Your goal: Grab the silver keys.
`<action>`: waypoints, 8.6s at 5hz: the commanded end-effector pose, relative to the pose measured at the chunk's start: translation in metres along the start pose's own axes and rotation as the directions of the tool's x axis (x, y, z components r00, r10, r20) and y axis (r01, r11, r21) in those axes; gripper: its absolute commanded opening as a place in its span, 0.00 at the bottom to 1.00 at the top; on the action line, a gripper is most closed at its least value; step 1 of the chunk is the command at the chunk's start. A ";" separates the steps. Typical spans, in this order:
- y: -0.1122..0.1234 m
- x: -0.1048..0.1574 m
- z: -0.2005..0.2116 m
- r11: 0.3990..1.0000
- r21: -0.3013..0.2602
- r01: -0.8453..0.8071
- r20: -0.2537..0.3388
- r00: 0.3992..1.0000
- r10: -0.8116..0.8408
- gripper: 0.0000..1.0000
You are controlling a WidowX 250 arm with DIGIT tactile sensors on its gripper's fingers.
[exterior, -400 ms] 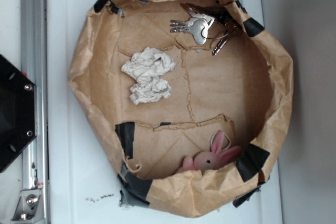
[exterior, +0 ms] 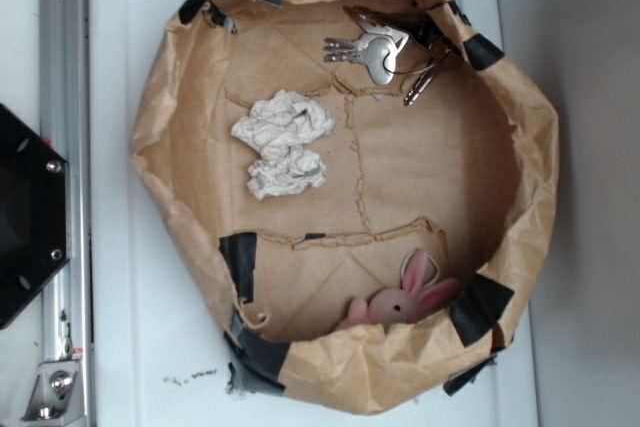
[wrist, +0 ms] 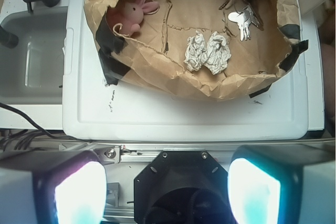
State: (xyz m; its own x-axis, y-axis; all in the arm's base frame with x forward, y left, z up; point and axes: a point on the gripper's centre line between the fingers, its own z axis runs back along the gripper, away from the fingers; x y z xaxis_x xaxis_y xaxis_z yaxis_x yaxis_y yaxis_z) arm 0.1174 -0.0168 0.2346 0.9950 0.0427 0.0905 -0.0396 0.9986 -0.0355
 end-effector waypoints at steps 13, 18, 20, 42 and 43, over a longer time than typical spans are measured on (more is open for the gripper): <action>0.078 0.174 -0.170 0.889 0.084 -0.450 0.507 0.788 0.350 1.00; 0.119 0.163 -0.165 0.896 0.186 -0.403 0.497 0.825 0.268 1.00; 0.115 0.163 -0.173 0.914 0.192 -0.358 0.517 0.829 0.216 1.00; 0.083 0.149 -0.154 0.984 0.076 -0.160 0.418 0.901 0.114 1.00; 0.088 0.154 -0.157 0.974 0.081 -0.211 0.440 0.885 0.155 1.00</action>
State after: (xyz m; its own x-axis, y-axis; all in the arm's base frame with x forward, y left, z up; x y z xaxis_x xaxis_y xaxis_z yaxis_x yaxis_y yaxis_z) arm 0.2747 0.0624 0.0721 0.8541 0.2137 0.4742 -0.2603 0.9649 0.0341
